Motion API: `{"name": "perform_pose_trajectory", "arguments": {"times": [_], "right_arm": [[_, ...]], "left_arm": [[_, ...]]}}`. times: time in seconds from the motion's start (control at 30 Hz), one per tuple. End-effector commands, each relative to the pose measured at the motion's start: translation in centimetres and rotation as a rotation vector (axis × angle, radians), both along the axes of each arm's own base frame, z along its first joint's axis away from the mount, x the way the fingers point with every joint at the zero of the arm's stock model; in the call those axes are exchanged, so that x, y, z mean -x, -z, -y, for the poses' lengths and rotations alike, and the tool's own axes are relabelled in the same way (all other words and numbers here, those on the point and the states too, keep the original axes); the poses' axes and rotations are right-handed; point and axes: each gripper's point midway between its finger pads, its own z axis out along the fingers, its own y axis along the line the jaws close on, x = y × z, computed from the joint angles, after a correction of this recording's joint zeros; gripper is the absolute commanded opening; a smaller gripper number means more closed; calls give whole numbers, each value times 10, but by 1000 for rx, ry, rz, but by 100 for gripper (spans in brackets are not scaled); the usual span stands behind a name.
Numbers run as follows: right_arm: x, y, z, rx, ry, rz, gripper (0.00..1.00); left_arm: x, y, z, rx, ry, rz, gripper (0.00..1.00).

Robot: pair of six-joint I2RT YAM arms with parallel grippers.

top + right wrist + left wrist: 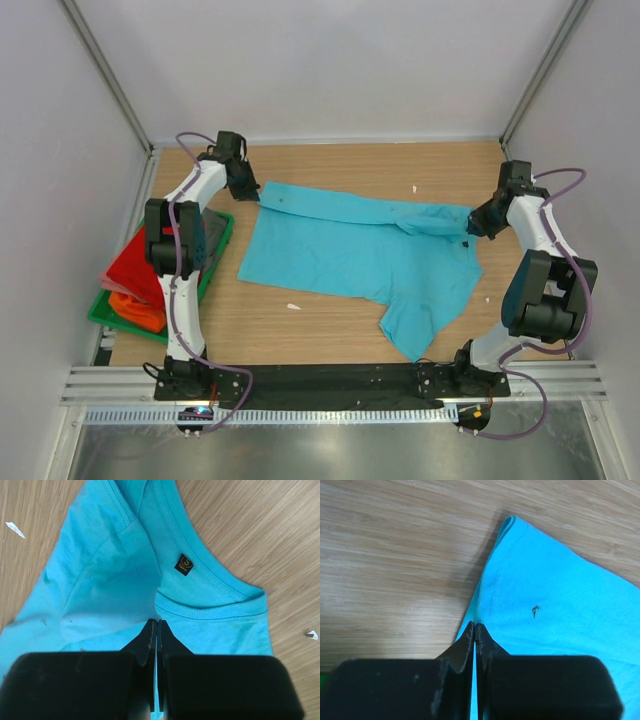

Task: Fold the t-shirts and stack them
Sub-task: Fold the tshirt

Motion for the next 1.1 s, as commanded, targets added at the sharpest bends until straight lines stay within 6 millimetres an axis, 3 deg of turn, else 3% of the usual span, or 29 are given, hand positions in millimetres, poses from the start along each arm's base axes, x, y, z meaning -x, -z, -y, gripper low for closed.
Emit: {"name": "perform_pose_trajectory", "arguments": {"times": [0.0, 0.23, 0.27, 0.33, 0.37, 0.4, 0.47, 0.53, 0.63, 0.7, 0.73, 0.77, 0.8, 0.83, 0.87, 1.0, 1.07], "right_arm": [[-4, -12, 4, 24, -18, 43, 1], [1, -2, 3, 26, -41, 16, 1], [0, -2, -5, -10, -76, 20, 1], [7, -2, -14, -45, -115, -2, 12], [12, -3, -19, -65, -157, -12, 18], [20, -9, -27, -88, -183, -9, 24], [23, -16, -24, -57, -188, 27, 47], [11, -24, -14, -24, -158, 120, 62], [-17, -12, 0, -28, -136, 157, 61], [-42, -13, 5, -16, -162, 210, 56], [-49, 5, 8, -17, -176, 178, 47], [-61, 3, 12, -7, -184, 200, 24], [-73, 4, 16, 4, -192, 222, 15], [-77, 18, 20, 11, -202, 191, 13], [-89, 12, 23, 21, -214, 207, 15], [-107, 19, 27, 28, -254, 210, 31], [-115, 19, 29, 36, -275, 211, 33]], "left_arm": [[7, -11, -6, -21, 2, -5, 0], [9, 2, -8, -35, 11, -43, 0], [8, 2, -7, -32, 18, -40, 0], [15, 2, -8, -37, 22, -71, 11], [18, -2, -9, -38, 21, -80, 24], [25, -3, -11, -49, 10, -107, 30], [30, -23, -15, -62, -18, -91, 43], [34, -41, -18, -76, -35, -58, 50], [28, -54, -10, -34, -26, -12, 49], [22, -48, -2, -3, -3, -22, 41], [13, -55, 7, 36, 19, -4, 38], [9, -46, 12, 53, 30, -17, 33], [6, -45, 17, 72, 36, -15, 30], [4, -46, 23, 96, 47, -12, 29], [3, -40, 28, 110, 54, -21, 28], [1, -33, 35, 144, 60, -28, 27], [-2, -33, 40, 171, 66, -25, 27]]}}
